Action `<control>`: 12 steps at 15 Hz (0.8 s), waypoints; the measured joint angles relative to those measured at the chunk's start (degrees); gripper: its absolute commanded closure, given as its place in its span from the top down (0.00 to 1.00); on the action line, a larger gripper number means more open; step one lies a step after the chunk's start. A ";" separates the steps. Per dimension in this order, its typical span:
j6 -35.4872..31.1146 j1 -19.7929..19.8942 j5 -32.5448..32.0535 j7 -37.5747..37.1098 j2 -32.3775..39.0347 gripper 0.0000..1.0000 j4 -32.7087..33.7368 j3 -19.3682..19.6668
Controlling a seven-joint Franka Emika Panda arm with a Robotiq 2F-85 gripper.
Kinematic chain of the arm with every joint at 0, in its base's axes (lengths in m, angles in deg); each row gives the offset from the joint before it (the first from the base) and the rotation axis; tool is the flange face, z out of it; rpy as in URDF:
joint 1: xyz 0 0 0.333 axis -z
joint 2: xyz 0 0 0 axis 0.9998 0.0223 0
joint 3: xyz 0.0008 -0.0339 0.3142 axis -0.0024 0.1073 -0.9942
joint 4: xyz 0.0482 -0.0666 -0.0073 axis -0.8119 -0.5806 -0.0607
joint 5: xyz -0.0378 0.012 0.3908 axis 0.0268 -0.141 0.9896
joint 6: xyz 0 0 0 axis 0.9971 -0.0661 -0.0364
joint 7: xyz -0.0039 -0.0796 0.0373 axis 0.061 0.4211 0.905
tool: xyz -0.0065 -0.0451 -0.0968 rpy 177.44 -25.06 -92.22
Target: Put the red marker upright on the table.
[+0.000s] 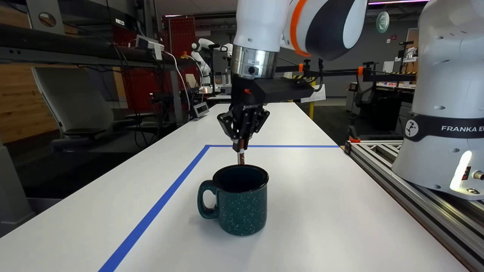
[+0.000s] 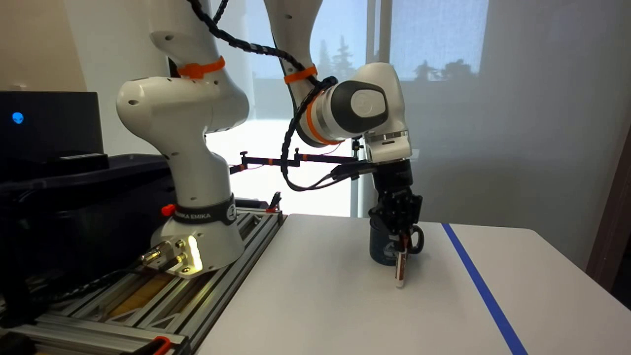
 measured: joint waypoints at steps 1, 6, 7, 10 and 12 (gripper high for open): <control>-0.48 0.02 -0.97 -0.41 0.32 0.05 0.00 0.18; -1.83 0.04 -5.07 -2.58 1.17 0.18 0.06 0.70; -1.87 0.04 -5.77 -3.05 1.21 0.44 0.08 0.78; -2.09 0.04 -7.81 -4.55 1.21 0.59 0.14 0.95; -2.35 0.04 -9.00 -5.43 1.21 0.74 0.19 1.08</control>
